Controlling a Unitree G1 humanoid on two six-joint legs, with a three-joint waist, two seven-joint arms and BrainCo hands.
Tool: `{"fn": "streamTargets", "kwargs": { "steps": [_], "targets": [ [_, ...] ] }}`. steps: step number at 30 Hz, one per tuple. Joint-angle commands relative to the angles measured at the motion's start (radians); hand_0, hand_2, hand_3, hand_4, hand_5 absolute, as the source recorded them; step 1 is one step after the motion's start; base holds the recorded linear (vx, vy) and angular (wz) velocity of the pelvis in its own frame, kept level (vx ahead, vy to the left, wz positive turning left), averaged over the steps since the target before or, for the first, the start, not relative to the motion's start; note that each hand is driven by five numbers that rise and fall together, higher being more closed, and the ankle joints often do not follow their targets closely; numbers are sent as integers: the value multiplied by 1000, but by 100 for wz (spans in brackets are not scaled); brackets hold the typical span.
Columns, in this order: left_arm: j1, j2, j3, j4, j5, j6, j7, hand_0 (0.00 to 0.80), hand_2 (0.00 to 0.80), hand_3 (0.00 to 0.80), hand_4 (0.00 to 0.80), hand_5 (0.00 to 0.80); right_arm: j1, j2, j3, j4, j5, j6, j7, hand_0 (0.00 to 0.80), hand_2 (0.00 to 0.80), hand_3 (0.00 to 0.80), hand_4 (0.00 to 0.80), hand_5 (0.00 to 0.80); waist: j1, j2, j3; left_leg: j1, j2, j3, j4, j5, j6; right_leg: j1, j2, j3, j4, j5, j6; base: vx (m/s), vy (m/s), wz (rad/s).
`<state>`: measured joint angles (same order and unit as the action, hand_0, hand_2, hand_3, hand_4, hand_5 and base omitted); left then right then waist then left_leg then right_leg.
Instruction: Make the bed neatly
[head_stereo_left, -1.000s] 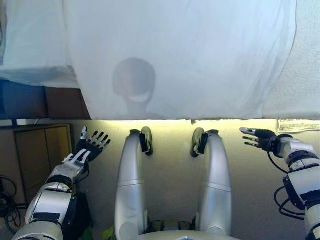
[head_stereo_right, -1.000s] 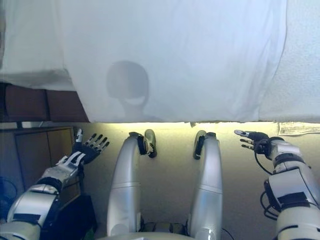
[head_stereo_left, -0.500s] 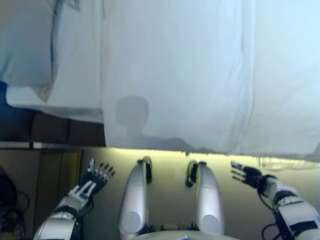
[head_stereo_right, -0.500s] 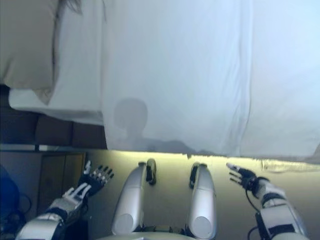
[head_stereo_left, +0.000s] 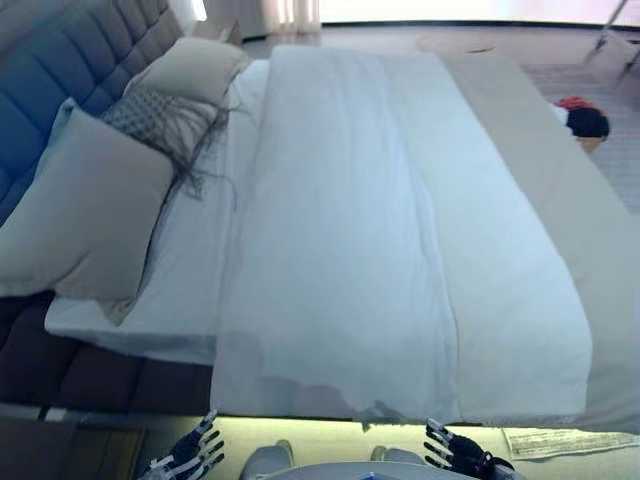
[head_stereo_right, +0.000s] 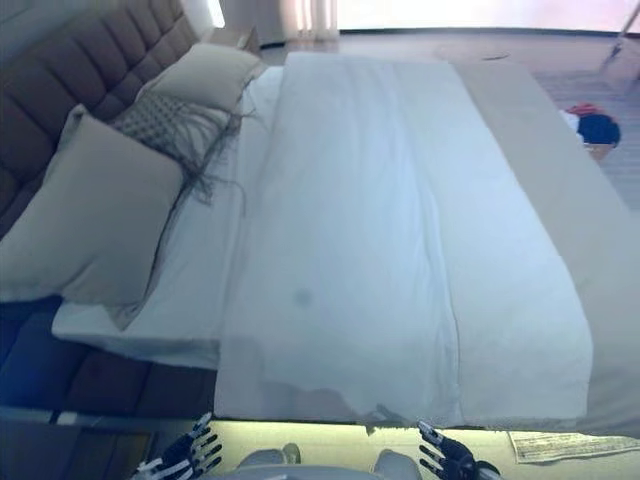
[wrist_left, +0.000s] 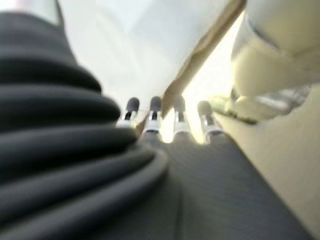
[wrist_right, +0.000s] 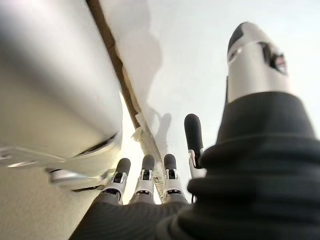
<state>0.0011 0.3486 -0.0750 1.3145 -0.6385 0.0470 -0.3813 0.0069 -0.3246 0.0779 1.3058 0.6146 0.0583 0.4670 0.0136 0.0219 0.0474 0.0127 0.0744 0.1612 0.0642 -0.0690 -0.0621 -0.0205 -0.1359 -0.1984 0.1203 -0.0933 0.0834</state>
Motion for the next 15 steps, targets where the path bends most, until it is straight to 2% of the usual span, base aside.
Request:
{"fn": "streamTargets", "kwargs": {
  "steps": [1,5,9,15],
  "targets": [
    [-47,-26,-10,35,16,-30,22,0,0,0,0,0,-36,20,-14,46,68,27,-40,0,0,0,0,0,-18,-1,3,41,-7,-11,-135,86,-10,62,-31,-20,-137,129,47,66,-5,-6],
    [-43,-84,27,54,-115,-19,51,0,0,0,0,0,-23,50,-66,109,90,50,-141,0,0,0,0,0,-20,-9,-24,69,-8,-16,-151,70,-13,96,-17,-17,-191,143,44,58,-36,-6],
    [-35,-149,31,83,-80,-31,45,0,0,0,0,0,-24,88,-72,148,72,33,-129,0,0,0,0,0,-8,-22,-37,94,-9,-17,-151,57,-5,124,-10,-18,-187,135,38,63,-64,-6],
    [-39,-165,-14,86,-28,-56,44,0,0,0,0,0,-45,111,-23,115,60,41,-130,0,0,0,0,0,-9,-32,-45,122,-7,-14,-151,40,1,143,1,-5,-184,123,32,25,-28,-2]
  ]
}}
